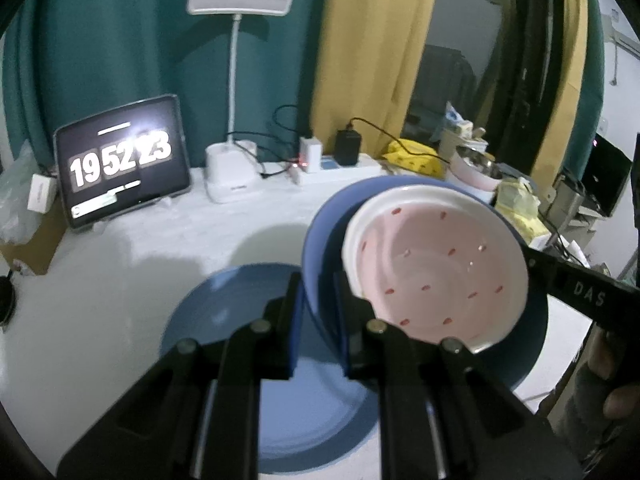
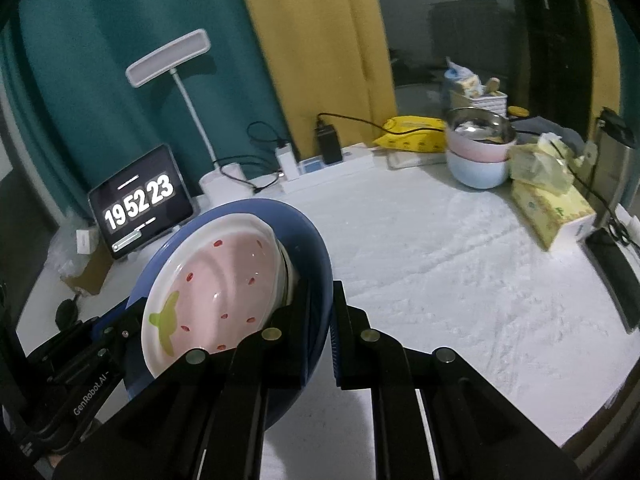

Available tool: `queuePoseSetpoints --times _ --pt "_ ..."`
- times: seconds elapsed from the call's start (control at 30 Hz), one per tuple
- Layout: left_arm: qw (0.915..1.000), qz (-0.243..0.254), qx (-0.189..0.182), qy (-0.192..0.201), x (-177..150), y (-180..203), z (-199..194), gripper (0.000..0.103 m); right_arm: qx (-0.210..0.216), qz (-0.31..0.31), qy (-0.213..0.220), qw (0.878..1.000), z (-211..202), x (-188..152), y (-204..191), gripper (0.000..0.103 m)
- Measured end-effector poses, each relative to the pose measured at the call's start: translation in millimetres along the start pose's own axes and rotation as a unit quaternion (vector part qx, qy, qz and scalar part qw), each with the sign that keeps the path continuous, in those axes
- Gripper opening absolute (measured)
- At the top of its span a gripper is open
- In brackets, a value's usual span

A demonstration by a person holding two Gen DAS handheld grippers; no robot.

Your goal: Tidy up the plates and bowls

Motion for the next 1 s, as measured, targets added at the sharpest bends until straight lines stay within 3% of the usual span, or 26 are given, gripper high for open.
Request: queuePoseSetpoints --times 0.53,1.0 --pt "0.9984 -0.044 0.035 0.001 2.1 -67.2 -6.2 0.013 0.036 -0.034 -0.027 0.998 40.4 4.0 -58.0 0.011" --pt "0.9968 -0.057 0.054 -0.012 0.9 -92.8 7.7 0.013 0.058 -0.035 -0.056 0.996 70.7 -0.8 -71.4 0.011"
Point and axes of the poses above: each gripper's, at about its wrist camera, not at the fingertips, and z roughly the way its jaws point, y to its right, x to its top, the point moved 1 cm from there along z, roughly the way its jaws point, and after that the axes turned 14 degrees about -z, right-handed, at the moved point
